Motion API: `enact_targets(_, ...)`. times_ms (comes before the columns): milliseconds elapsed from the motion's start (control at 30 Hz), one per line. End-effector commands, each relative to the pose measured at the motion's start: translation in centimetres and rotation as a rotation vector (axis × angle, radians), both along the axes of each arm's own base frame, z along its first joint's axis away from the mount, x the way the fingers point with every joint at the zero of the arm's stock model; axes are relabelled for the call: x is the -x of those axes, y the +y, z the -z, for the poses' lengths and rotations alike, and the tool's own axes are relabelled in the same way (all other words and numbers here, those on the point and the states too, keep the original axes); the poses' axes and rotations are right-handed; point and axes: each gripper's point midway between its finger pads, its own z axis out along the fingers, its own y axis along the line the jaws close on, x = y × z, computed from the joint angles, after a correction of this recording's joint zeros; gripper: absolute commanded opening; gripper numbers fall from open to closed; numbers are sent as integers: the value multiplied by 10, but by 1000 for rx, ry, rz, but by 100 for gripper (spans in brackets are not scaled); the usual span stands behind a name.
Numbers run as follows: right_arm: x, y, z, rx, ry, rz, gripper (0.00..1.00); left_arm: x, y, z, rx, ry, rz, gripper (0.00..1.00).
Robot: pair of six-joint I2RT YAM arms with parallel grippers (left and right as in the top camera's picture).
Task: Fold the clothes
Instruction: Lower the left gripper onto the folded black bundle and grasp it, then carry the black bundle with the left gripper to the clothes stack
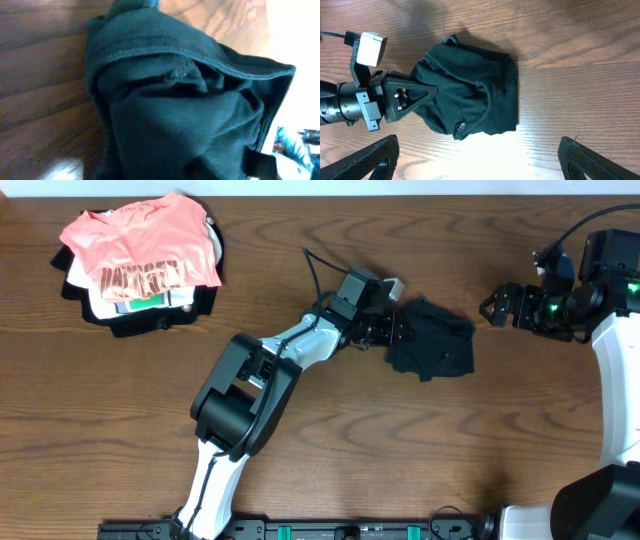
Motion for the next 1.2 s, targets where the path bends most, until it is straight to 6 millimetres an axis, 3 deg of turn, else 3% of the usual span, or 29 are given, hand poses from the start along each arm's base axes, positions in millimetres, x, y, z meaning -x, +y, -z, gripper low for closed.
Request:
enact_targets(0, -1, 9, -6, -3, -23, -37, 99, -3, 0, 4, 5, 25, -26, 6)
enact_targets(200, -1, 9, -6, -4, -23, -37, 99, -26, 18, -5, 40, 68, -121, 6)
enact_targets(567, -1, 9, -6, -4, -21, -37, 99, -101, 92, -49, 206, 120, -382, 6)
enact_targets(833, -1, 9, -6, -2, -22, -41, 99, -147, 131, -119, 454, -35, -424, 6)
enact_targets(1167, -1, 9, -6, 0, -24, -46, 99, -189, 217, -184, 581, -222, -558, 6)
